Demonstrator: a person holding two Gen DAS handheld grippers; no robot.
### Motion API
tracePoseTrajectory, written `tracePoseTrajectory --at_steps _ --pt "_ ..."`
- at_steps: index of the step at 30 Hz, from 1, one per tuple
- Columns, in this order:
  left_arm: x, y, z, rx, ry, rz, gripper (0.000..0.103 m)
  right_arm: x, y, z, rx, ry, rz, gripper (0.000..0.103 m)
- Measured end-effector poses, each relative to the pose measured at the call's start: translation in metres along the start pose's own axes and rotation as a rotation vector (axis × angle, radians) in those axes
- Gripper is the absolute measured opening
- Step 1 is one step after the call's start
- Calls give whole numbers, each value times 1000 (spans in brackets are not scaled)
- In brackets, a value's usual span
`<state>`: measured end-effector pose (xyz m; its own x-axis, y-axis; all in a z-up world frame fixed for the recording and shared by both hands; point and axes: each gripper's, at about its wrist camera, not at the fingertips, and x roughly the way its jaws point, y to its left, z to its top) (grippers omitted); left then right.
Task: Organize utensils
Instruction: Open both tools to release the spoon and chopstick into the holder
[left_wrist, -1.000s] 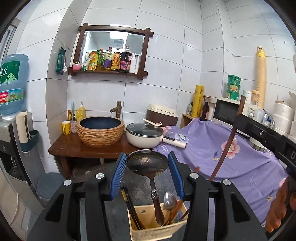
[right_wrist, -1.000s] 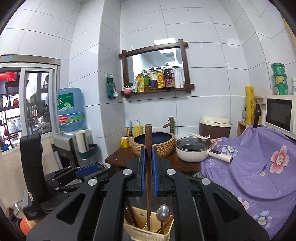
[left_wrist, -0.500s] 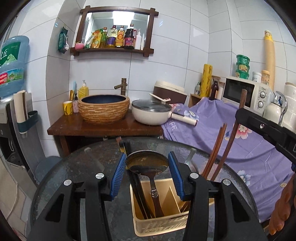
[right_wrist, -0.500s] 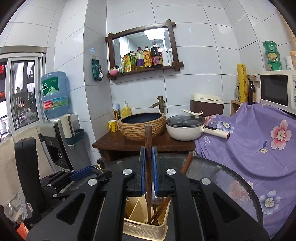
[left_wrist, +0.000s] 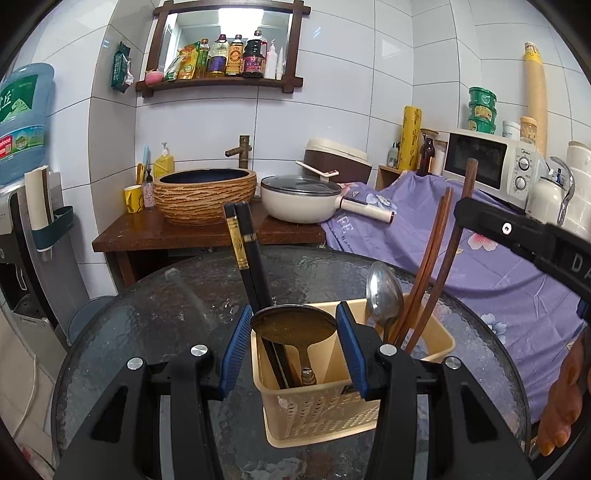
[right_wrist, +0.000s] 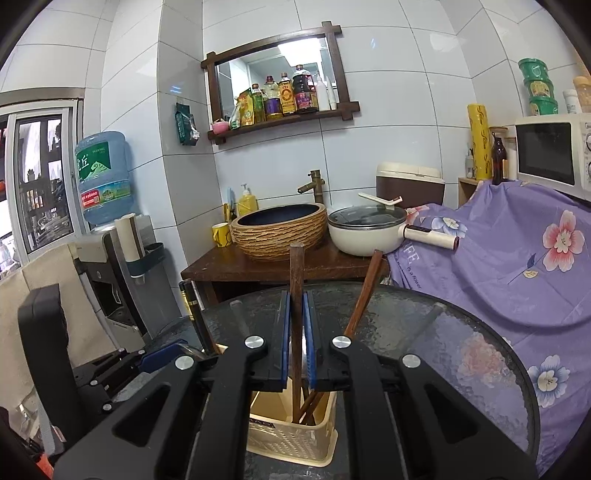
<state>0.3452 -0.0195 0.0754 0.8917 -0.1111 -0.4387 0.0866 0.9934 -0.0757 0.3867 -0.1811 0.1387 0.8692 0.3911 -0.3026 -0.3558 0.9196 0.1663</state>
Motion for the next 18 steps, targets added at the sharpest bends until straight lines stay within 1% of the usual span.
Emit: tracePoseTrajectory --at_steps 4,6,7,8,10,12,13,15,17,18 --pt "1 -2 0 9 9 -10 46 0 -1 -1 -6 0 -5 9" --pt "-3 -3 0 15 -3 -9 47 -4 -5 -3 10 -16 -12 20" --pt "-5 -3 0 19 -9 -8 48 -7 -7 -4 18 -27 -15 38" --pt "-9 -4 -1 22 -17 -8 49 -10 -9 -5 25 -37 -17 53" --pt "-19 -3 -5 23 -38 -16 53 -20 -10 -7 32 -52 -12 53" --pt "-31 0 -9 14 -57 -30 62 -29 -11 -13 33 -40 1 53" --pt "-40 3 -14 8 -64 -37 64 -31 -11 -16 32 -31 2 53" --pt "-51 6 -22 3 -62 -35 71 -36 -8 -26 20 8 16 53" --pt "-59 9 -33 6 -45 -38 76 -39 -3 -43 -5 65 26 53" --pt "-62 11 -40 5 -25 -33 77 -39 2 -55 -31 115 24 53"
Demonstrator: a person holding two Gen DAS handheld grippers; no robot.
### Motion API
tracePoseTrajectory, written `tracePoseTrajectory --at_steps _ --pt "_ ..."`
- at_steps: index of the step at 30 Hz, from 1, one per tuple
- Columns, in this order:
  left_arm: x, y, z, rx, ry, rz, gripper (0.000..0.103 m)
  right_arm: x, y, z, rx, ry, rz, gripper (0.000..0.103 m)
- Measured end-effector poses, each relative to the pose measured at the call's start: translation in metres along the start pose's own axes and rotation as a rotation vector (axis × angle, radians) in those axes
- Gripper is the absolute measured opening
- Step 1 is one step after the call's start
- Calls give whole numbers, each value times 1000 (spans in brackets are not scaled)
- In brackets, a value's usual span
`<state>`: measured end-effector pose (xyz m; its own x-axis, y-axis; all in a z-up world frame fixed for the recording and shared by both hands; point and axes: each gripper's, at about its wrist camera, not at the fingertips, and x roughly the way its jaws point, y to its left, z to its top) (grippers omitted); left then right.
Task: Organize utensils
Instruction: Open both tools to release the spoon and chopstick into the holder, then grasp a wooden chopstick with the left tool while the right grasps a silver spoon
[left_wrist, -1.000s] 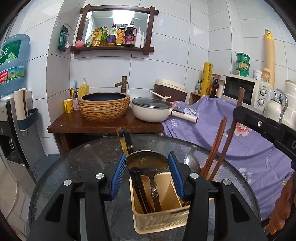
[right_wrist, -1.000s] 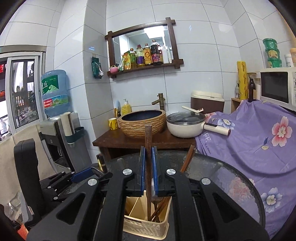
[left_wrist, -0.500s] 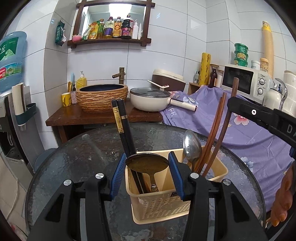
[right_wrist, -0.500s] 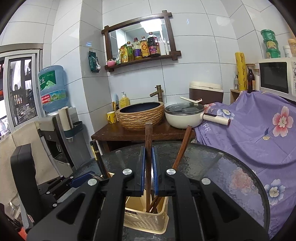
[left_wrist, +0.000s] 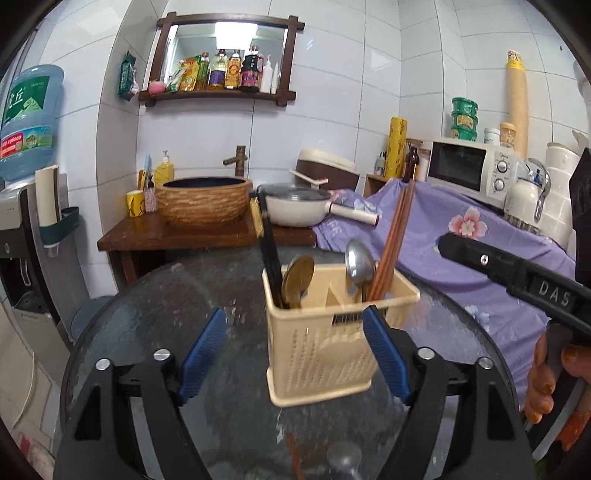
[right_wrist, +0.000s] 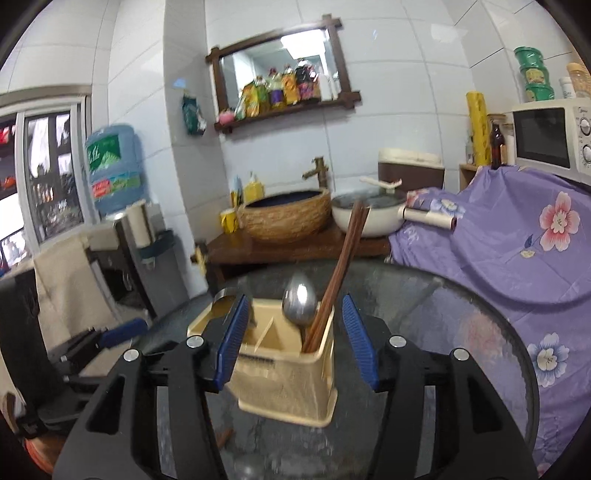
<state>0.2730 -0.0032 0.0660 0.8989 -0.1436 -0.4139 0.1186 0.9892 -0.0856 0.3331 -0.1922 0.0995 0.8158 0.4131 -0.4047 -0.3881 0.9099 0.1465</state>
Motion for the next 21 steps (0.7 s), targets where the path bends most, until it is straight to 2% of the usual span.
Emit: tracePoseTrajectory --at_steps 6,9,15,21 --pt "0 20 -44 -42 156 20 76 17 26 -69 -106 216 5 53" --pt "-4 29 -66 -60 209 23 70 26 40 -101 -131 308 13 53" --pt "-7 36 -97 -47 286 31 59 45 61 -140 -148 432 25 53" --pt "-10 32 -113 -48 317 26 56 59 75 -155 -188 489 -1 53"
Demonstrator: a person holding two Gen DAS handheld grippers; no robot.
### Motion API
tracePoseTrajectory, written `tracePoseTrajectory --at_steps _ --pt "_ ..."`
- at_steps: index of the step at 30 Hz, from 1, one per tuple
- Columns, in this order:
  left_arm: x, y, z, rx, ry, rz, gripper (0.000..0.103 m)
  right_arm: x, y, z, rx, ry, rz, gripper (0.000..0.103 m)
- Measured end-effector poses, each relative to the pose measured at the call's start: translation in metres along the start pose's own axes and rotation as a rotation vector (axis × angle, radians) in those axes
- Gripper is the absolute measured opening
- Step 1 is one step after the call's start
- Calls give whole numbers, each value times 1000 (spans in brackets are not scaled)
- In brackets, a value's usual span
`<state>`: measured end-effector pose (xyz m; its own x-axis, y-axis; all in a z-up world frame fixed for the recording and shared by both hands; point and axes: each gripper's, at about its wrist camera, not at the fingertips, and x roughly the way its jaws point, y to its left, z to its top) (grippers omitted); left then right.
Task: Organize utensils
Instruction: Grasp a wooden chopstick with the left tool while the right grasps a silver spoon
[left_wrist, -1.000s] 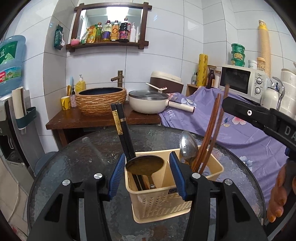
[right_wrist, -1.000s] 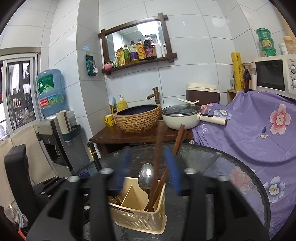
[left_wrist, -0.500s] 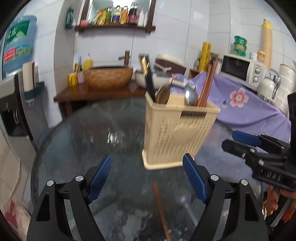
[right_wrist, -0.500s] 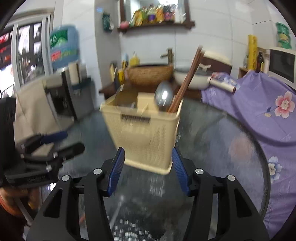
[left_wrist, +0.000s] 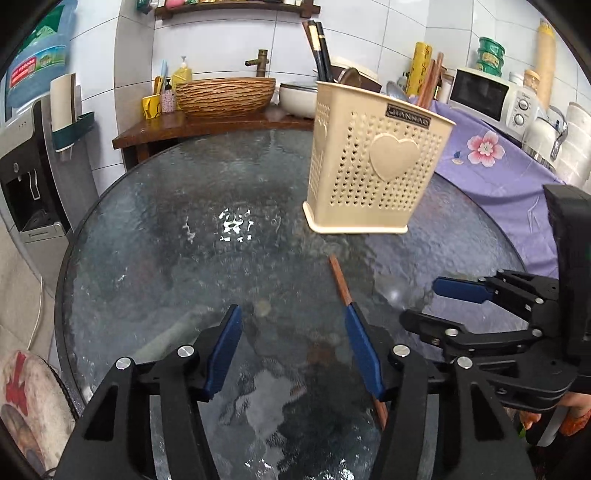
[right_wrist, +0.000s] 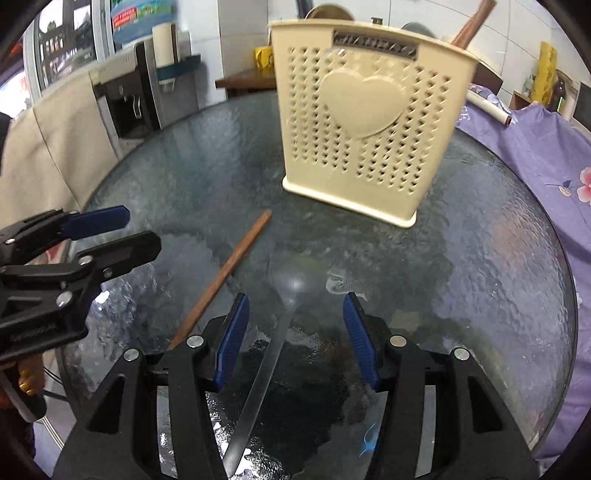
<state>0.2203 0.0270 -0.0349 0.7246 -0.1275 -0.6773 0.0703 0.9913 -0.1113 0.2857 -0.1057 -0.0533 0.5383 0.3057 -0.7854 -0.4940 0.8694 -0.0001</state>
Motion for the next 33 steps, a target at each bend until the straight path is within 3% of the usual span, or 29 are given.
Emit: tracePoseTrajectory --at_steps 9,17,26,33 --pt "6 -6 -6 33 27 7 56 17 -2 9 37 39 13 52" --pt "8 -8 -11 38 47 3 56 26 2 24 36 34 -6 37" --pt "16 -28 -9 75 79 -43 56 26 -10 23 40 31 -2 37" --pt "42 -46 2 93 144 -80 34 19 -27 15 71 34 -16 37"
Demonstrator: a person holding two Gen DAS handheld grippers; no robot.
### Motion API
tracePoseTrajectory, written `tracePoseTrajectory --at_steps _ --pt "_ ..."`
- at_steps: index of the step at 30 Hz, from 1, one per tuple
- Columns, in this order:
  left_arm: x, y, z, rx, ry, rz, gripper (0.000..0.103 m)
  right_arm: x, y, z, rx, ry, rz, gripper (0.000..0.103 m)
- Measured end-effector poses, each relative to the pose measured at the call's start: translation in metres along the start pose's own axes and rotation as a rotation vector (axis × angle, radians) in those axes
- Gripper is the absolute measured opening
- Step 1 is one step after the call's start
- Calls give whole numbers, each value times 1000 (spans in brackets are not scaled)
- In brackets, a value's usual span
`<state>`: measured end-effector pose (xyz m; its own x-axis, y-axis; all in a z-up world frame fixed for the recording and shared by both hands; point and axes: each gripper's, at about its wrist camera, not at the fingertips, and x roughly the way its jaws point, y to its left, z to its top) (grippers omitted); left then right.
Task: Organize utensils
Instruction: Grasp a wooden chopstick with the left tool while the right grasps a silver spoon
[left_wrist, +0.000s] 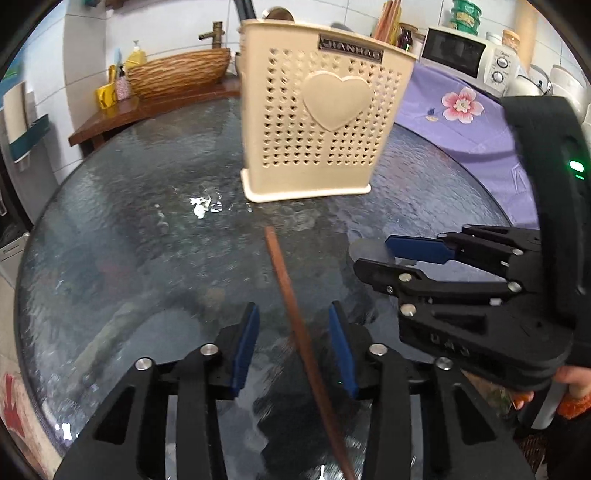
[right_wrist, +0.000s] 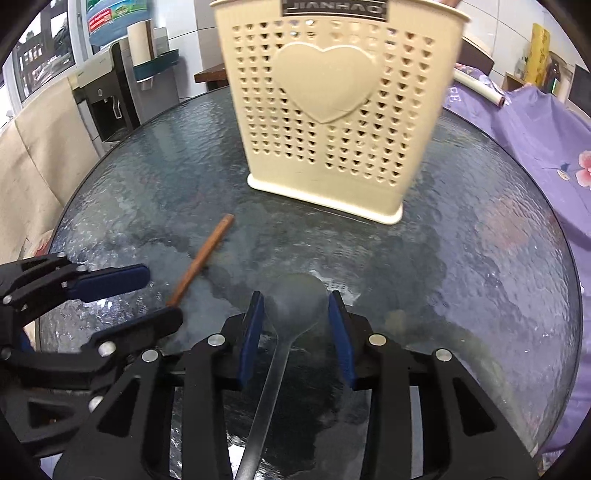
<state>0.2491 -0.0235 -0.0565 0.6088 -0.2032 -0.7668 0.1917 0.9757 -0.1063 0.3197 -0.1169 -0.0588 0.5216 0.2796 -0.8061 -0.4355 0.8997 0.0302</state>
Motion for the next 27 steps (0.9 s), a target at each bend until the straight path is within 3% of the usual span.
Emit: tracePoseTrajectory --at_steps 8,23,27 --pt "12 2 12 -26 11 34 15 -1 -3 -3 -5 0 -5 37" --pt "24 -4 22 0 10 89 9 2 -14 3 5 -3 -32 37" --pt "27 -1 26 -19 8 84 7 0 -17 4 15 -46 -21 37"
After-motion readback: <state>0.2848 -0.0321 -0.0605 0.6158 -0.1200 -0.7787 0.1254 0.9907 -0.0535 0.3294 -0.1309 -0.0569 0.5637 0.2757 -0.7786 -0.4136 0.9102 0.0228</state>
